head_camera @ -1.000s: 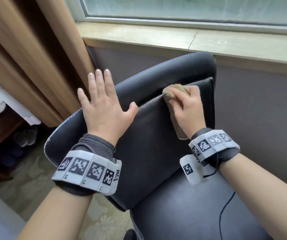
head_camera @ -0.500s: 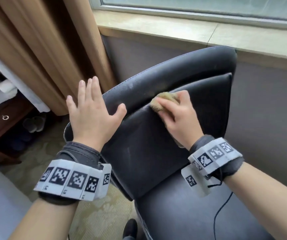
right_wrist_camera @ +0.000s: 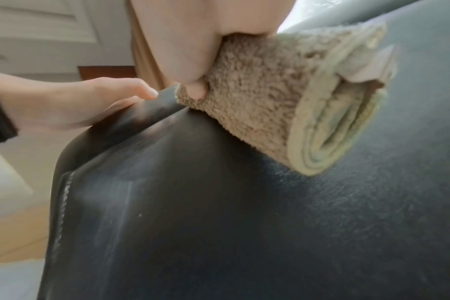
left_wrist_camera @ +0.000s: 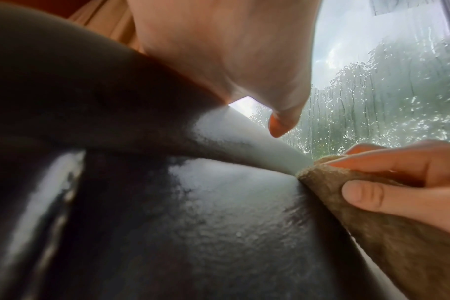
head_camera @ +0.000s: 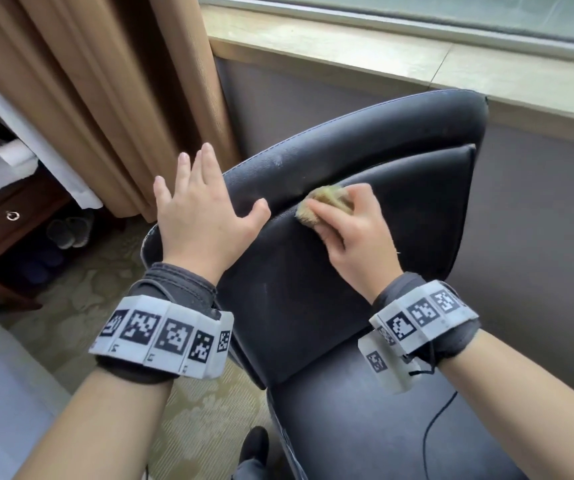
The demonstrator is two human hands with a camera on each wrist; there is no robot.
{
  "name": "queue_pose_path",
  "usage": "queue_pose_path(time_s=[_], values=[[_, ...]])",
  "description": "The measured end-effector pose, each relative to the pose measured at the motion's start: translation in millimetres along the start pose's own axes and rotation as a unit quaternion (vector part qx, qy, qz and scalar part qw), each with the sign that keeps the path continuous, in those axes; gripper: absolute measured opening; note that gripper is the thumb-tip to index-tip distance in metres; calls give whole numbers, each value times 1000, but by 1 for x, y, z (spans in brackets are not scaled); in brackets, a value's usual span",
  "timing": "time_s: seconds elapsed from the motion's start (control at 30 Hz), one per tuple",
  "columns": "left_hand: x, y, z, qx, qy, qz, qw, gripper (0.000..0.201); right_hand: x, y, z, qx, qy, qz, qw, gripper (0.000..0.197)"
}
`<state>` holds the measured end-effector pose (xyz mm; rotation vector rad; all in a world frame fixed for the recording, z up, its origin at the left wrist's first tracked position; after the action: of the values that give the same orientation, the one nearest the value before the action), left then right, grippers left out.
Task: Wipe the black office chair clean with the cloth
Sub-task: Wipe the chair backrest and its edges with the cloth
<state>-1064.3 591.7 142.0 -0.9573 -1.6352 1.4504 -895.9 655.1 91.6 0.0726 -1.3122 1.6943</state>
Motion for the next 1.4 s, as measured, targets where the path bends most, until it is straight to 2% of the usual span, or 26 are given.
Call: queue_pose_path(time_s=[0.1, 0.23, 0.3, 0.47, 0.53, 0.63, 0.8, 1.07, 1.2, 1.33, 1.4], values=[[-1, 0, -1, 3, 0, -2, 1000, 90, 2, -4, 0, -58, -30, 35, 997, 25], [0, -1, 0, -8, -3, 9, 1000, 89, 12, -29, -44, -14, 105, -19, 994, 24], [1, -1, 1, -19, -4, 19, 1000, 89, 14, -34, -52, -10, 146, -28, 989, 24], [0, -2, 3, -27, -3, 27, 999, 90, 16, -26, -25, -24, 105, 4, 994, 23], [-1, -3, 3, -32, -3, 33, 999, 90, 22, -36, -18, 23, 92, -40, 995, 24], [0, -4, 3, -38, -3, 47, 998, 90, 44, -58, -26, 90, 132, -122, 980, 29], [-1, -5, 4, -41, 0, 61, 997, 90, 83, -78, -53, 71, 214, -117, 967, 33], [3, -7, 4, -54, -15, 73, 996, 86, 77, -107, -136, 99, 406, -149, 896, 33], [4, -11, -1, -71, -36, 81, 993, 80, 69, -114, -154, 95, 432, -126, 888, 33], [14, -15, -27, -48, 0, 35, 998, 76, 70, -126, -164, 84, 431, -115, 891, 33], [21, -15, -42, -48, 12, 34, 998, 76, 72, -134, -170, 68, 442, -105, 888, 33]])
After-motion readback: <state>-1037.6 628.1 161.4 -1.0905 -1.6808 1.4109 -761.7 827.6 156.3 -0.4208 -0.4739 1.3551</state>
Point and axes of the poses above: each hand's wrist, its own x-axis towards the middle knuckle, its own y-axis out of the palm, z = x × y, the point moved 5 cm from there along x, towards the middle knuckle, and after that the axes turned 11 degrees about z, right-handed, at the moved point
